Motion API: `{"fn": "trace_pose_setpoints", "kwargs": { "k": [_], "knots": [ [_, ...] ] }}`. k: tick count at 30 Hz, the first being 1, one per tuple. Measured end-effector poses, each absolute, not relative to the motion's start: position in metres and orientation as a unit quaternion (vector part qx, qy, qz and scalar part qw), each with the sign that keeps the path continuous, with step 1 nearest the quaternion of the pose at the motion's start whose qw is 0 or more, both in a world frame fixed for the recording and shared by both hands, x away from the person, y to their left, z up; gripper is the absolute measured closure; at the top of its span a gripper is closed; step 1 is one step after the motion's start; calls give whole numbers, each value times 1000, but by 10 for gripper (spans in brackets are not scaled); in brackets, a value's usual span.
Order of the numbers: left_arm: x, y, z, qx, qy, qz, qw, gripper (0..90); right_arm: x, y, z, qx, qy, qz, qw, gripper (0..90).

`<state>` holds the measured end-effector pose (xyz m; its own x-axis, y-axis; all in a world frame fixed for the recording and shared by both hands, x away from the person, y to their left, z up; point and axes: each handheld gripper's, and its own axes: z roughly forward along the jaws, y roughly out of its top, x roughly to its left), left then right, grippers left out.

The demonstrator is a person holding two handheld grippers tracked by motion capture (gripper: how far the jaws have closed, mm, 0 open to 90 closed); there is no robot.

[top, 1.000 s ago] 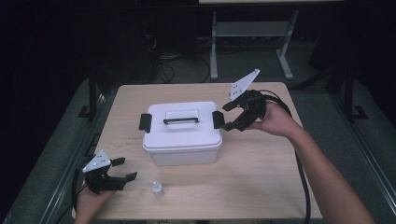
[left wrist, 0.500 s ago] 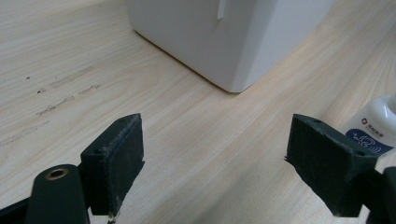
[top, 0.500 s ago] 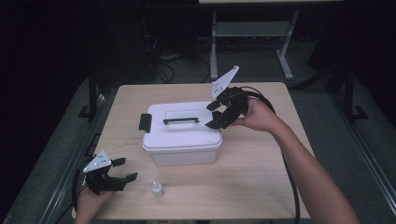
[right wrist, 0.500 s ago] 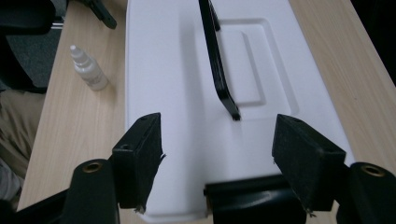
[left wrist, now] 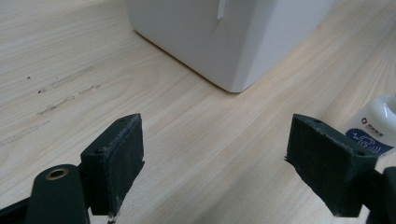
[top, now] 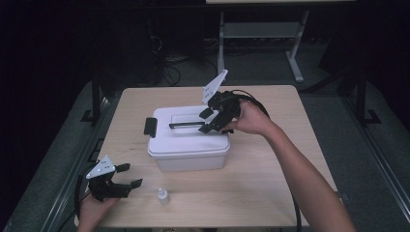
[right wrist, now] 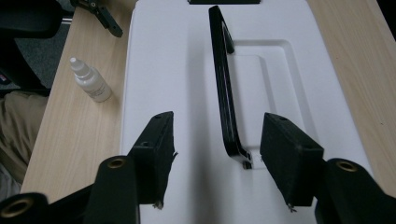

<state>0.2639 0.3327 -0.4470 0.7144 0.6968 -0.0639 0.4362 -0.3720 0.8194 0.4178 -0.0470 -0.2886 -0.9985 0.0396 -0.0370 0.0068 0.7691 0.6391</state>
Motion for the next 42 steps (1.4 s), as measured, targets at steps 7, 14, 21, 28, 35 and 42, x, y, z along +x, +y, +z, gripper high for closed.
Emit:
{"fn": "trace_pose_setpoints", "kwargs": {
  "k": [7,14,21,28,35,42],
  "knots": [
    [265,332,-448,816,347,149,438,183,423,-32,-294,8,940,339,22,558],
    [265,333,-447,815,349,149,438,183,425,-19,-297,-4,944,328,24,657],
    [266,334,-448,815,349,148,439,184,430,-7,-296,-5,950,312,30,767],
    [266,335,-448,814,350,147,440,185,435,-5,-297,1,949,315,21,789],
    [267,335,-448,813,351,146,442,187,438,-5,-296,4,949,314,19,822],
    [267,336,-448,813,351,147,441,187,439,-4,-294,6,951,308,19,836]
  ]
}}
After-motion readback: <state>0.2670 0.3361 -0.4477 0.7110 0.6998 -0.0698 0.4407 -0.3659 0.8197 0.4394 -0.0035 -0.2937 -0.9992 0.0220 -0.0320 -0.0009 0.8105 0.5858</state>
